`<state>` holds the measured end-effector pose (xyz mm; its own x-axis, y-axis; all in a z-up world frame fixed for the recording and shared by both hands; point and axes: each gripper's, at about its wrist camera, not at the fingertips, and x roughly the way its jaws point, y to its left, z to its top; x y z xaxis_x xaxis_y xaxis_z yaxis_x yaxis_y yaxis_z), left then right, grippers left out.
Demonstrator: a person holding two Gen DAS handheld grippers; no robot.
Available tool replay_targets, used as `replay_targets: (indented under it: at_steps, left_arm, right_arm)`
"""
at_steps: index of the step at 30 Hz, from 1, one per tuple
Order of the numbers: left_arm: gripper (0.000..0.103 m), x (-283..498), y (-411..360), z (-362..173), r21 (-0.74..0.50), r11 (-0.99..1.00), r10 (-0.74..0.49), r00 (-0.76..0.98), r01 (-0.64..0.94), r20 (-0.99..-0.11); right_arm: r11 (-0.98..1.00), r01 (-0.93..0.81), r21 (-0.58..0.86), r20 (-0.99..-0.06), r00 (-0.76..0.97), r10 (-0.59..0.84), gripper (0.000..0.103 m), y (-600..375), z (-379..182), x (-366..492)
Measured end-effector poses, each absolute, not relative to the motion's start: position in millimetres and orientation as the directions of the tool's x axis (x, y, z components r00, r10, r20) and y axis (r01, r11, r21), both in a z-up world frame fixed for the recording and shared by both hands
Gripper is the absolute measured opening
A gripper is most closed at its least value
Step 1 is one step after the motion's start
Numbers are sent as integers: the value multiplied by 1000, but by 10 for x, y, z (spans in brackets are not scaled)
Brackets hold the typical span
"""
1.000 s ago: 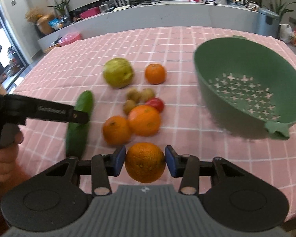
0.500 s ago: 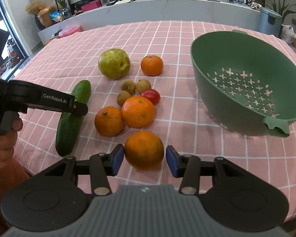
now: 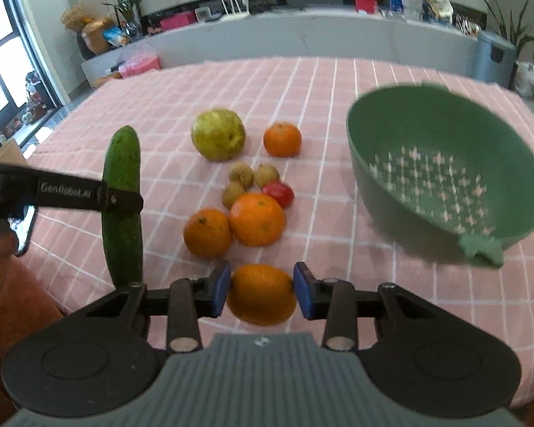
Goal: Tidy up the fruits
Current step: 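Grasp the cucumber with the left tool while the right tool grasps an orange, then carry cucumber and orange into the green colander and open both tools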
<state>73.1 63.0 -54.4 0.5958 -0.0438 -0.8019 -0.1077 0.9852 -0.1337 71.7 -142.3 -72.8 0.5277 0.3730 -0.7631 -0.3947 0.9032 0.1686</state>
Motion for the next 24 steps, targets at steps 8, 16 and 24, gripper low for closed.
replay_targets:
  at_steps: [8, 16, 24]
  left_arm:
    - [42, 480, 483, -205, -151, 985, -57, 676, -80, -735]
    - [42, 506, 169, 279, -175, 984, -134, 746, 24, -653]
    - [42, 988, -403, 608, -257, 944, -322, 741, 206, -590]
  right_arm:
    - [886, -438, 152, -727, 557, 401, 34, -1551, -495, 736]
    - [878, -464, 115, -679, 608, 411, 33, -1751, -155, 825]
    - [877, -481, 14, -674, 643, 363, 33, -2143, 245, 1128]
